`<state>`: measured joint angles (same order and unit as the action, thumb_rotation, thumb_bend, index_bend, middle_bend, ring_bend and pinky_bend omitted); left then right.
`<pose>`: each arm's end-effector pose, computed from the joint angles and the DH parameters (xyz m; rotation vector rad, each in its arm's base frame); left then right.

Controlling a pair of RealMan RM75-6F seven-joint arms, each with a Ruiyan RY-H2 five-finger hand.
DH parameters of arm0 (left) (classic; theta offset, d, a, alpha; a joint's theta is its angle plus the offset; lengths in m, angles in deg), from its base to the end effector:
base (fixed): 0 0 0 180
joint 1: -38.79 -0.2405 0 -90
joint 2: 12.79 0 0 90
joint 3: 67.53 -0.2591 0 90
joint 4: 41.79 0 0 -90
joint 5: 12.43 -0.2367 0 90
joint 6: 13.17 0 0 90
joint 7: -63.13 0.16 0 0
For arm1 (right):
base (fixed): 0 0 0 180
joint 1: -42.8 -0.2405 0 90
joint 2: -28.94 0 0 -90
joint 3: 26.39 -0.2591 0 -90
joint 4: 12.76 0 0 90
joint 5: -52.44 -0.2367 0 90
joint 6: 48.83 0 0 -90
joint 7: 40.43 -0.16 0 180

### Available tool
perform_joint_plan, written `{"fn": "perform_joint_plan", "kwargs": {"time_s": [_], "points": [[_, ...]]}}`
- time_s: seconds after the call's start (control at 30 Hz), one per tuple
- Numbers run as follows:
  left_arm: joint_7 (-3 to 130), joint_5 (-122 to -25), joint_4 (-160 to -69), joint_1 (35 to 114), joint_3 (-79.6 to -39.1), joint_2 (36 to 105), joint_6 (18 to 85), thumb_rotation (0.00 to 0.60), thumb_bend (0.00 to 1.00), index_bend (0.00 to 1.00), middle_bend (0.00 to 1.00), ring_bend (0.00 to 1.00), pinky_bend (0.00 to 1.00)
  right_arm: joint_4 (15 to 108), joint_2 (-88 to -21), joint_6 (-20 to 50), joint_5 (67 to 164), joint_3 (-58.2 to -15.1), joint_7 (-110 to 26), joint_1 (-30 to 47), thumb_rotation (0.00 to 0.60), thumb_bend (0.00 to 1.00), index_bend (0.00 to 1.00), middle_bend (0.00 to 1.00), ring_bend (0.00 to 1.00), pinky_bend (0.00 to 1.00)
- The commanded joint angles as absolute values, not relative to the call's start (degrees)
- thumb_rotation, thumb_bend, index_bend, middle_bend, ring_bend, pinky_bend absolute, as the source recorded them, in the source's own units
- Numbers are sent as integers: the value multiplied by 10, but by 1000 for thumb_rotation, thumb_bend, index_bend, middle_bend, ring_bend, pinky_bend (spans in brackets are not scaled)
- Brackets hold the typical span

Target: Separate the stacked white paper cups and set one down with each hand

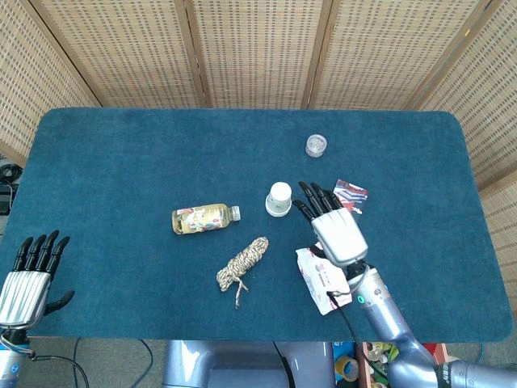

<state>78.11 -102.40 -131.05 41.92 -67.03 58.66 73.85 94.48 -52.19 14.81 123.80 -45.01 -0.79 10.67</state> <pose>-0.3169 0.1795 0.0930 -1.4901 -0.7501 -0.7764 -0.0888 -0.3237 0.0281 1.7665 -0.6702 1.0621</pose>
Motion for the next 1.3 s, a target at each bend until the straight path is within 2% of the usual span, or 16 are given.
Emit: {"fn": "perform_joint_plan", "kwargs": {"time_s": [0.03,0.27,0.63,1.3], "points": [[776,-1015,-1304,422,-666,588,732,600,185,0,0,0,0,915,-569,109,1138,-493,56,37,600,108,243,71,0,235],[773,-1001,-1291,430,-663,594,716,600,185,0,0,0,0,846,-609,85,1019,-507,106,-47,600,195,260,87,0,250],[791,-982,-1283,437,-659,603,701,600,185,0,0,0,0,759,-621,52,870,-501,140,-140,600,214,260,87,0,250],[822,-966,-1287,443,-658,615,696,600,184,0,0,0,0,646,-625,-2,766,-450,105,-219,600,223,260,93,0,259]]}}
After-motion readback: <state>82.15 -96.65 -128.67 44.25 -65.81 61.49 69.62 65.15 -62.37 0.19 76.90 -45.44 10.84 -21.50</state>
